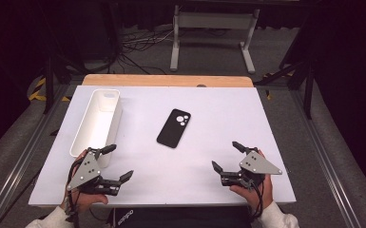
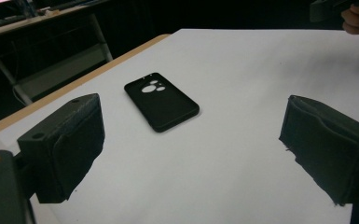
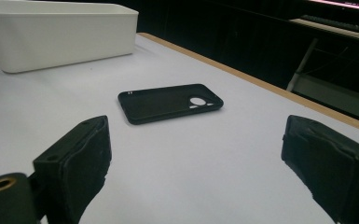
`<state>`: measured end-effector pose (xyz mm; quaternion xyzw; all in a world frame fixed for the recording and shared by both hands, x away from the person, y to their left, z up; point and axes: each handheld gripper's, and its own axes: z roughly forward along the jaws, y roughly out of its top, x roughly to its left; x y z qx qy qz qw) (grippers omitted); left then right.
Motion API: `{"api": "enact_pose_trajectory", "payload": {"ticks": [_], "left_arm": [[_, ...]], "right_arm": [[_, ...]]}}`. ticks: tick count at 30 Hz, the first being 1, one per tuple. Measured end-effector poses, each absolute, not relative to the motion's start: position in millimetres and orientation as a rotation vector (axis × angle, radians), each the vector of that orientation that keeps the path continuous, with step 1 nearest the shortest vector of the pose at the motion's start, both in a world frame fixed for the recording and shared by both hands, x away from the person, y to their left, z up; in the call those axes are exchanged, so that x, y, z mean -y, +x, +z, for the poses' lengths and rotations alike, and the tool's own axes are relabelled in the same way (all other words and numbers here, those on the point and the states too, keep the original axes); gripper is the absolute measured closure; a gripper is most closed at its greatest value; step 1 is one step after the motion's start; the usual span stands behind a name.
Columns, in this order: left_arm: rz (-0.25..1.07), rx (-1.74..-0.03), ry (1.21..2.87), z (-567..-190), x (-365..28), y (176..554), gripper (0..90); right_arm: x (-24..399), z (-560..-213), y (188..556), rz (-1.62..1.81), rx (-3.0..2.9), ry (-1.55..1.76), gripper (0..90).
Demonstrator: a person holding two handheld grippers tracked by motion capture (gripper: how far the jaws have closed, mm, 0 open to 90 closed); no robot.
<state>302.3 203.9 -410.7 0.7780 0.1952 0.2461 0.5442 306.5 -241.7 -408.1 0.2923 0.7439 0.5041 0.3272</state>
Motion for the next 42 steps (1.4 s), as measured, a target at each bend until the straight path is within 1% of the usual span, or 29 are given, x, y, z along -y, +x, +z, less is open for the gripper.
{"api": "enact_pose_trajectory", "payload": {"ticks": [5, 7, 9, 11, 16, 20, 29, 33, 36, 42], "left_arm": [[0.575, -0.461, 1.852, -411.4, -201.5, 303.5, 7.4], [0.571, -0.456, 1.861, -411.6, -202.7, 304.4, 7.4], [0.571, -0.457, 1.858, -412.0, -202.8, 304.7, 7.4], [0.568, -0.457, 1.864, -411.7, -203.9, 304.8, 7.4], [0.561, -0.467, 1.871, -413.2, -204.1, 302.4, 7.5], [0.565, -0.459, 1.882, -413.5, -203.2, 300.6, 7.5], [0.545, -0.455, 1.898, -415.6, -201.4, 302.6, 7.4], [0.543, -0.45, 1.901, -415.6, -199.9, 302.8, 7.3], [0.534, -0.45, 1.898, -417.0, -198.8, 304.3, 6.8], [0.534, -0.447, 1.905, -416.9, -200.6, 304.3, 6.5]], "right_arm": [[245.4, -411.2, 309.2, 1.318, -1.969, 0.803, 11.8], [246.4, -410.9, 311.1, 1.341, -1.98, 0.835, 15.7], [246.2, -410.7, 312.3, 1.34, -1.994, 0.853, 15.8], [245.2, -411.2, 316.4, 1.34, -2.023, 0.858, 16.3], [239.8, -406.4, 328.2, 1.295, -2.072, 0.865, 21.7], [236.3, -400.7, 334.7, 1.277, -2.088, 0.87, 22.3], [221.7, -384.9, 364.2, 1.222, -2.17, 0.888, 23.0], [215.0, -376.6, 382.1, 1.203, -2.204, 0.9, 22.5], [209.5, -373.4, 393.4, 1.16, -2.231, 0.905, 19.5], [200.4, -369.0, 407.5, 1.137, -2.247, 0.881, 19.2]]}}
